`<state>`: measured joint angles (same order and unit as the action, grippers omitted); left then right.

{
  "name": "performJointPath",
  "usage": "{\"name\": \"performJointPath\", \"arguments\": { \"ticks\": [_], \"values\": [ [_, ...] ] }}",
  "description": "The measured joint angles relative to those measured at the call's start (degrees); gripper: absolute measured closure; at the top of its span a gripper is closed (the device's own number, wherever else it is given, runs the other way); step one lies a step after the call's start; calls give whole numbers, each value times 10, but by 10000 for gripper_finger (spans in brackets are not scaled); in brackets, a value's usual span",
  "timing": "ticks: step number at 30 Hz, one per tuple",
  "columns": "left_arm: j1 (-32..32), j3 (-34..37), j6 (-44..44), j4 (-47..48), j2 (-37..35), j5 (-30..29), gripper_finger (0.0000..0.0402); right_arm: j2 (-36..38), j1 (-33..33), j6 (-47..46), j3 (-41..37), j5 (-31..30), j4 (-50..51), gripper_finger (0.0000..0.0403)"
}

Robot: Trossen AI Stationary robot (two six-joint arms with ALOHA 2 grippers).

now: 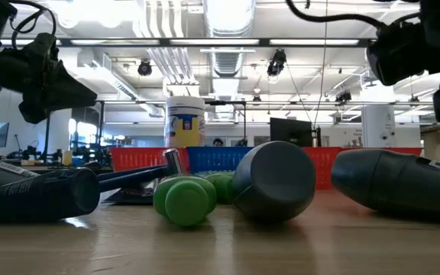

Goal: Pick & Place Travel size toiletries
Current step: Put the deodorant into the right red bin

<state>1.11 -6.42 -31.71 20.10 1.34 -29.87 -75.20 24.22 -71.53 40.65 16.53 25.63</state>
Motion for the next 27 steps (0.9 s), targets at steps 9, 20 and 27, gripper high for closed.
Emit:
{"name": "performJointPath", "arguments": {
  "ticks": [9,20,27],
  "values": [
    [0,0,0,0,0,0,305,-96,26,75,64,-1,42,37],
    [0,0,0,0,0,0,305,-192,59,86,141,-115,111,44],
    [0,0,0,0,0,0,305,-249,62,122,161,-129,126,70]
  ]
}}
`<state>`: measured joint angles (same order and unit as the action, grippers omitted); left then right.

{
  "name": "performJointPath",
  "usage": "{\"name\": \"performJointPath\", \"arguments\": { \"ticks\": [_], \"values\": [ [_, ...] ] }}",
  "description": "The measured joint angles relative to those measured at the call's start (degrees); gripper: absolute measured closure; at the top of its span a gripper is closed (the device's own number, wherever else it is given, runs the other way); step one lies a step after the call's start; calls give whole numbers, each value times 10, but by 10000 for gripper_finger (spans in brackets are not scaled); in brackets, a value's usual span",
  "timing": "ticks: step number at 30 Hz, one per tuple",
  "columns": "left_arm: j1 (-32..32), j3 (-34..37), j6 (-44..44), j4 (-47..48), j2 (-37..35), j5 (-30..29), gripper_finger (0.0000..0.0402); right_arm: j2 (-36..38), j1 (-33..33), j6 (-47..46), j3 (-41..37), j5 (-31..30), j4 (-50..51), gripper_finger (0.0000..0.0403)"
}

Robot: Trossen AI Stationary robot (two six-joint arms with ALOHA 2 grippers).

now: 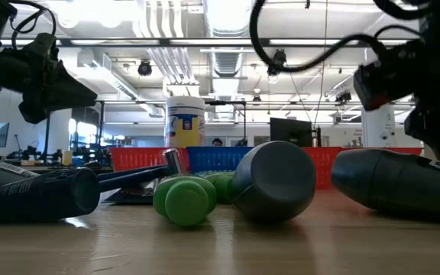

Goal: Pick & Place Travel size toiletries
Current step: Put the deodorant into the right red bin

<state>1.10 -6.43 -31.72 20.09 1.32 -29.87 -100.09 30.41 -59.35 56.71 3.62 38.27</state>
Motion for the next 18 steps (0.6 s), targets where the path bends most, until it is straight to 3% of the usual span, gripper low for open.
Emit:
{"name": "performJointPath", "arguments": {
  "ticks": [9,14,18],
  "values": [
    [0,0,0,0,0,0,305,-12,1,30,4,-13,14,124],
    [0,0,0,0,0,0,305,30,5,27,-4,-47,23,205],
    [0,0,0,0,0,0,305,87,7,-11,-7,-92,23,210]
  ]
}}
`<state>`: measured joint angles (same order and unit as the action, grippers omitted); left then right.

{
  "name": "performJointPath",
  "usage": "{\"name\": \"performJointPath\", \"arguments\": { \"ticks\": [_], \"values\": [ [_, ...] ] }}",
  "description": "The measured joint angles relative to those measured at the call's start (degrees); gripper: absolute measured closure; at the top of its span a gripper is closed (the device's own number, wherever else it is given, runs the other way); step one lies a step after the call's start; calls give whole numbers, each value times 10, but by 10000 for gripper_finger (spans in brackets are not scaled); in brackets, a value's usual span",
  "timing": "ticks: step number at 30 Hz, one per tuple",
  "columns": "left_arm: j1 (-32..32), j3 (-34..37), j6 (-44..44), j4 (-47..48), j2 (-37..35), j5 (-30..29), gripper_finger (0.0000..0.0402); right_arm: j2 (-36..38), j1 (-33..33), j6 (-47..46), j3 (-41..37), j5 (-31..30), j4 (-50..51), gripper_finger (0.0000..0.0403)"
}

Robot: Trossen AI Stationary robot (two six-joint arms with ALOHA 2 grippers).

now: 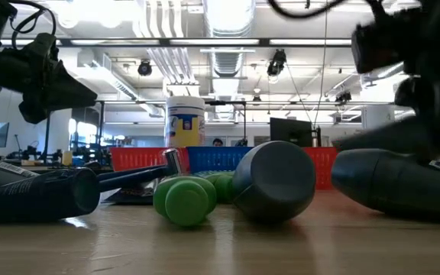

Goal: Pick & Place Travel size toiletries
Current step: Put the deodorant into the right red bin

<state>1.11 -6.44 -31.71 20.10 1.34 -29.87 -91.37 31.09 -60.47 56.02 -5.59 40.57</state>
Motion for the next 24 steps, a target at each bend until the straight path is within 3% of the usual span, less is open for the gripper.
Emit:
{"name": "performJointPath", "arguments": {
  "ticks": [6,14,19,24],
  "values": [
    [0,0,0,0,0,0,305,115,-2,-122,6,-107,43,210],
    [0,0,0,0,0,0,305,231,-55,-389,-19,-238,206,197],
    [0,0,0,0,0,0,305,262,-140,-409,-59,-239,189,201],
    [0,0,0,0,0,0,305,258,-242,-344,-105,-174,62,194]
  ]
}}
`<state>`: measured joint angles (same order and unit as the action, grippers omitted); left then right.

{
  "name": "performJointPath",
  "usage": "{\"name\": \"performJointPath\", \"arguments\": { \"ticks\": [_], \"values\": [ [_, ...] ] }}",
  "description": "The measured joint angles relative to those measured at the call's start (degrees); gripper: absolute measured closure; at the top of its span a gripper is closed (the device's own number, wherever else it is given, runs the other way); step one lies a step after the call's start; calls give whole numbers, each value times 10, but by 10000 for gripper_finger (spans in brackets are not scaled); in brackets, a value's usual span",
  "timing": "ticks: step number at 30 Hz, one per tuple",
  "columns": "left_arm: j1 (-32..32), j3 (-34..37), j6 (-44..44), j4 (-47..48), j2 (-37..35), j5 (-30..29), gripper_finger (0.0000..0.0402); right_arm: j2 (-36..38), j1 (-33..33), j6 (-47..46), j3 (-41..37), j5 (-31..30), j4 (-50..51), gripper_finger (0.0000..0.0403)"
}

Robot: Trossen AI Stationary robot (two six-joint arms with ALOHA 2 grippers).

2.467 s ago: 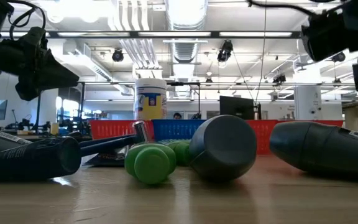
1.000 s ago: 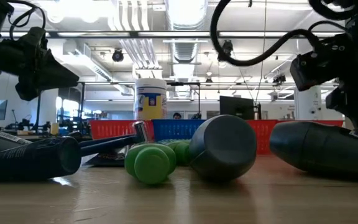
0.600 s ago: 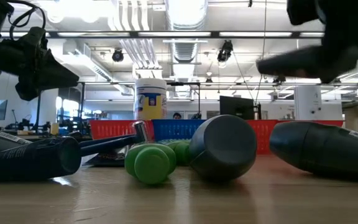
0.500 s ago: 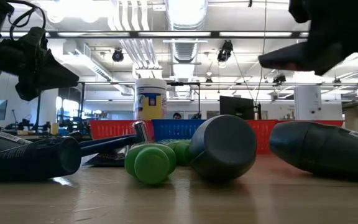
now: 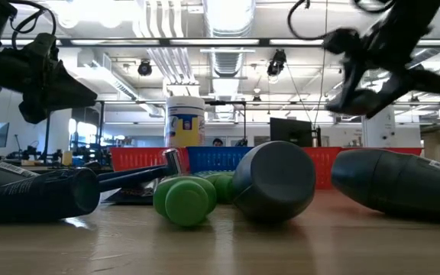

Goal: Pick & Place Travel size toiletries
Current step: Put the deodorant into the right red bin

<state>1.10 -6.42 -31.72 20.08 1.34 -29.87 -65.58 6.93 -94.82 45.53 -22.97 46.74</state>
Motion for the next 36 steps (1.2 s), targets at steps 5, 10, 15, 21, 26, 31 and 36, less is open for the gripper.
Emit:
{"name": "performJointPath", "arguments": {
  "ticks": [5,10,15,21,26,31,36],
  "values": [
    [0,0,0,0,0,0,305,-43,-71,22,-22,62,-32,188],
    [0,0,0,0,0,0,305,-76,-81,33,-20,112,-62,196],
    [0,0,0,0,0,0,305,-99,-81,34,-18,148,-80,192],
    [0,0,0,0,0,0,305,-127,-81,26,-18,158,-80,147],
    [0,0,0,0,0,0,305,-126,-81,37,-18,157,-81,107],
    [0,0,0,0,0,0,305,-91,-62,62,-14,170,-81,76],
    [0,0,0,0,0,0,305,-71,-16,136,14,172,-85,63]
  ]
}}
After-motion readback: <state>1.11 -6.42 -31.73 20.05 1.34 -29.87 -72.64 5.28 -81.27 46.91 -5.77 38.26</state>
